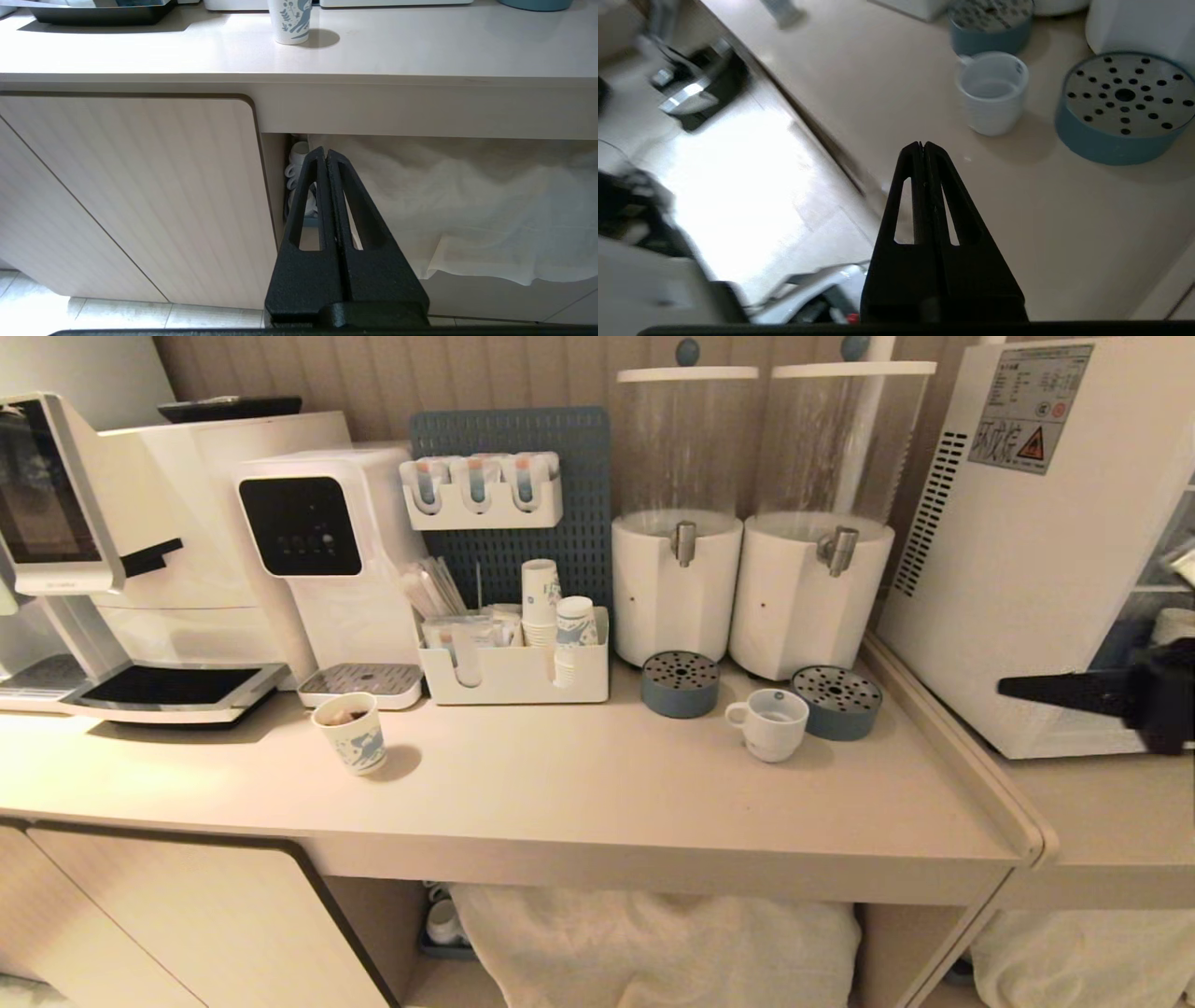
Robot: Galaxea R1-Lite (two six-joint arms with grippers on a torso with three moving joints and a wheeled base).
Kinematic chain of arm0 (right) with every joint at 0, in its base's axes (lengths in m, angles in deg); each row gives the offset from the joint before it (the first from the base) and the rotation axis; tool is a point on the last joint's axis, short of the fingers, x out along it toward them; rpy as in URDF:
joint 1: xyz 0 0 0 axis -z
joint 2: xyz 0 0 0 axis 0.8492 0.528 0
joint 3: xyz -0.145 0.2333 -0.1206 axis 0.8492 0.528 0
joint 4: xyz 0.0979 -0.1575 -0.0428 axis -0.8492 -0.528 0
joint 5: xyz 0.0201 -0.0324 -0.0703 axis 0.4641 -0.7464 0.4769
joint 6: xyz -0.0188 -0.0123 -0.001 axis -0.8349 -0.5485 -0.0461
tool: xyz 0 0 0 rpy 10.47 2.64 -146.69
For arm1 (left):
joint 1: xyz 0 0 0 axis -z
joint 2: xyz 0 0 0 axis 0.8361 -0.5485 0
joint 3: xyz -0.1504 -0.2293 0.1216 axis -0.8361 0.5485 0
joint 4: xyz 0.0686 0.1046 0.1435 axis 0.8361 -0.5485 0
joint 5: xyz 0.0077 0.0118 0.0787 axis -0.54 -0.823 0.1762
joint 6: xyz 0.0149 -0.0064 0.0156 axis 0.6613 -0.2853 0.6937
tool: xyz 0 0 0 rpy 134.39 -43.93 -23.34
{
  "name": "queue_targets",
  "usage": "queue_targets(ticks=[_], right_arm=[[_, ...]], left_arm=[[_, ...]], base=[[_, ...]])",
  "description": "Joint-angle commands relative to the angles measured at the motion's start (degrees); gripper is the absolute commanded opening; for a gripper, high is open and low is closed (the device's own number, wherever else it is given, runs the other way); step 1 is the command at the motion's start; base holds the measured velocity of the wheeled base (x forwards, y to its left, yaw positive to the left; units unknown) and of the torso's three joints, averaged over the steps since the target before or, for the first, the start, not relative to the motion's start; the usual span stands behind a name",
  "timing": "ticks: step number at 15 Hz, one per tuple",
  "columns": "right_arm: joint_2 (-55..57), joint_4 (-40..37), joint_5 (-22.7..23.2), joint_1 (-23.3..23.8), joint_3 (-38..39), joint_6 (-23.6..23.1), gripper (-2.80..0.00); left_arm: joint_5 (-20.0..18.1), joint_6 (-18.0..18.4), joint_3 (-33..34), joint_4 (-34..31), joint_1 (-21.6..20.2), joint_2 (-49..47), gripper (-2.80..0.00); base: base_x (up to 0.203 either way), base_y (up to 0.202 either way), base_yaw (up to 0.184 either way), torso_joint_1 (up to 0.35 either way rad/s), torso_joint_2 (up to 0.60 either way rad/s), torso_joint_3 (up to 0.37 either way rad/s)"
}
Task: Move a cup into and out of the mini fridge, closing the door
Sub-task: Put the ceramic cup in the freezer
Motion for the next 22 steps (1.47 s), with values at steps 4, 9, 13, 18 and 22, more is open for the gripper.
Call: queue_targets(ticks=[4,9,13,18,22], right_arm=[[19.3,24.0,-10.6,-8.9,4.6,0.3,-2.80],[29.7,35.1,-15.2,-13.2,5.2,1.4,-2.80],[31.9,37.2,-15.0,-13.7,5.2,1.2,-2.80],[31.5,40.3,-14.7,-13.7,5.2,5.7,-2.80],[30.6,40.2,-14.3,-13.6,5.3,5.8,-2.80]], left_arm=[[0.0,-0.1,0.0,0.0,0.0,0.0,-2.80],[0.1,-0.1,0.0,0.1,0.0,0.0,-2.80],[0.1,-0.1,0.0,0.1,0.0,0.0,-2.80],[0.1,-0.1,0.0,0.1,0.0,0.0,-2.80],[0.1,-0.1,0.0,0.1,0.0,0.0,-2.80]], base=[[0.000,0.000,0.000,0.000,0.00,0.000],[0.000,0.000,0.000,0.000,0.00,0.000],[0.000,0.000,0.000,0.000,0.00,0.000],[0.000,0.000,0.000,0.000,0.00,0.000],[0.000,0.000,0.000,0.000,0.00,0.000]])
